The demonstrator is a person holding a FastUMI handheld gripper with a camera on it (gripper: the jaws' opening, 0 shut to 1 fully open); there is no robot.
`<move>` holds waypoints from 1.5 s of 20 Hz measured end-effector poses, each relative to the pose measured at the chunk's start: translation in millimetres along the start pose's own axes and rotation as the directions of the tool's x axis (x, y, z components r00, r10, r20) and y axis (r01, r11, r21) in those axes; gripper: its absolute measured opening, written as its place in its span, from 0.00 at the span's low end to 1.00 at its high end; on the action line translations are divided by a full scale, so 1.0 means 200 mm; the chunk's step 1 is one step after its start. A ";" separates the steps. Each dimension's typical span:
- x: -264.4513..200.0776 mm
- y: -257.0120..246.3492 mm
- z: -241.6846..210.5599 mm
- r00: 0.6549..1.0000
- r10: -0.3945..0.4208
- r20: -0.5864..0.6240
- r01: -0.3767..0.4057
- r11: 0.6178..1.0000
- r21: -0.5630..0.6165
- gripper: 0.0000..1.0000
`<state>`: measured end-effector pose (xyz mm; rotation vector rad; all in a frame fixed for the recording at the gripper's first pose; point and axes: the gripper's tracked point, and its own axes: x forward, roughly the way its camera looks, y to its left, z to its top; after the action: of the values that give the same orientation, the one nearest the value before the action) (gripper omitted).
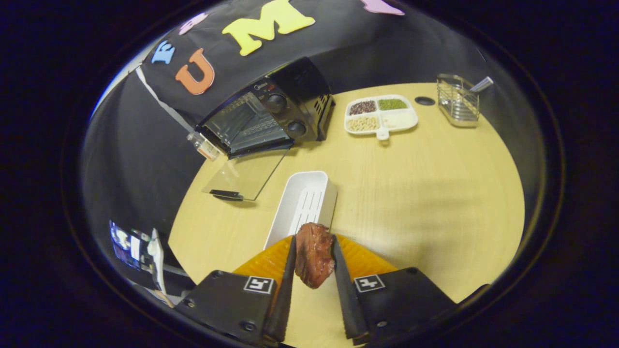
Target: Open the toaster oven, put the food inside, and close the toaster oven door.
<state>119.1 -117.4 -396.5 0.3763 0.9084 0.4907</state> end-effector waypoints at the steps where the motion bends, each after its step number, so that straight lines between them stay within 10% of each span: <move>1: 0.00 0.00 0.01 1.000 0.012 -0.003 -0.012 0.999 0.029 0.45; 6: -0.04 0.09 0.05 0.999 0.035 -0.007 -0.034 0.994 0.101 0.17; 19: -0.08 1.09 0.43 0.955 0.081 0.286 -0.122 0.984 0.129 0.14; 30: 0.63 1.55 0.54 0.854 0.106 0.509 -0.369 0.813 0.450 0.14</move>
<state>197.9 197.2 -261.7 1.0953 0.5080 0.3482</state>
